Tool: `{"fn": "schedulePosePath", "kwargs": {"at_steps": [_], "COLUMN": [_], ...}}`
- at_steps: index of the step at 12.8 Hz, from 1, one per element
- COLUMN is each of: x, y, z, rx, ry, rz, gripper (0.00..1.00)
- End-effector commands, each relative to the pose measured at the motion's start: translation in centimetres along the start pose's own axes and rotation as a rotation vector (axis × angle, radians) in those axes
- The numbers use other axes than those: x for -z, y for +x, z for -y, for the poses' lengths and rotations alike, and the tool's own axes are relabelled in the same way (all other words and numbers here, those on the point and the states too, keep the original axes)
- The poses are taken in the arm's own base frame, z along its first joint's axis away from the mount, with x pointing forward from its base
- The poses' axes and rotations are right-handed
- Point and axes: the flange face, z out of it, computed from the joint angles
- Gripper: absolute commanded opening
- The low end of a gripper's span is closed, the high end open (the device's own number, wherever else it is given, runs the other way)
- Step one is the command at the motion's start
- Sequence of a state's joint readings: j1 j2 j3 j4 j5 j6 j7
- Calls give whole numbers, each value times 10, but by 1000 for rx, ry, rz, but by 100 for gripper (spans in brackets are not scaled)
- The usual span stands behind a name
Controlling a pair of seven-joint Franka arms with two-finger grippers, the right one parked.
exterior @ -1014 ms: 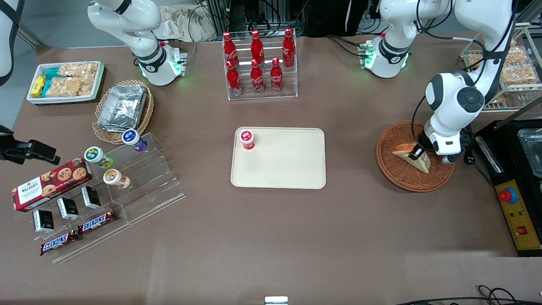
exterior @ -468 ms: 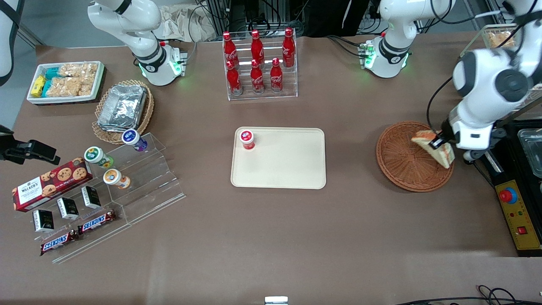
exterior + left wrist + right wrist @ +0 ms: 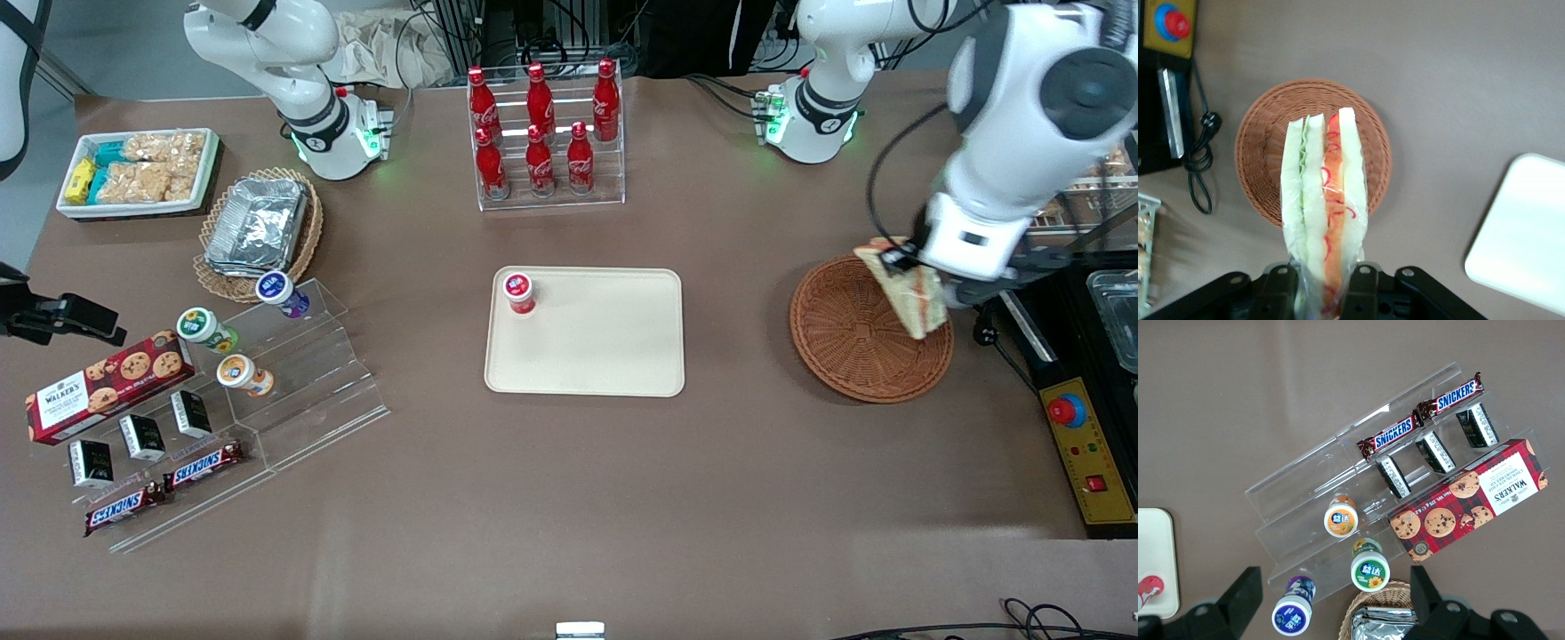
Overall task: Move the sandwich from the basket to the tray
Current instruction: 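Carry the sandwich over the cream tray and lower it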
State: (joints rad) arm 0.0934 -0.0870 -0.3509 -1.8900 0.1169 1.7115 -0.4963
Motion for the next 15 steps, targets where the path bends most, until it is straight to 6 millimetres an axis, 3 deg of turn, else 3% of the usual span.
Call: {"fn": "schedulePosePath", "kwargs": {"at_steps": [1,3,6,7,11,15], "x": [6,-4,-59,-77,-162,-213], "y": [-28,-38,-46,-51,-80,-96], "z": [-67,-115,-184,-197,-220,-243], "rx": [-193,-271,-301,-296,-356,-460], "ry": [48,-1,-110,-144,-258,-220], "rz": [-31,-42,-35,-52,-122,-85], "gripper": [0,0,0,0,0,0]}}
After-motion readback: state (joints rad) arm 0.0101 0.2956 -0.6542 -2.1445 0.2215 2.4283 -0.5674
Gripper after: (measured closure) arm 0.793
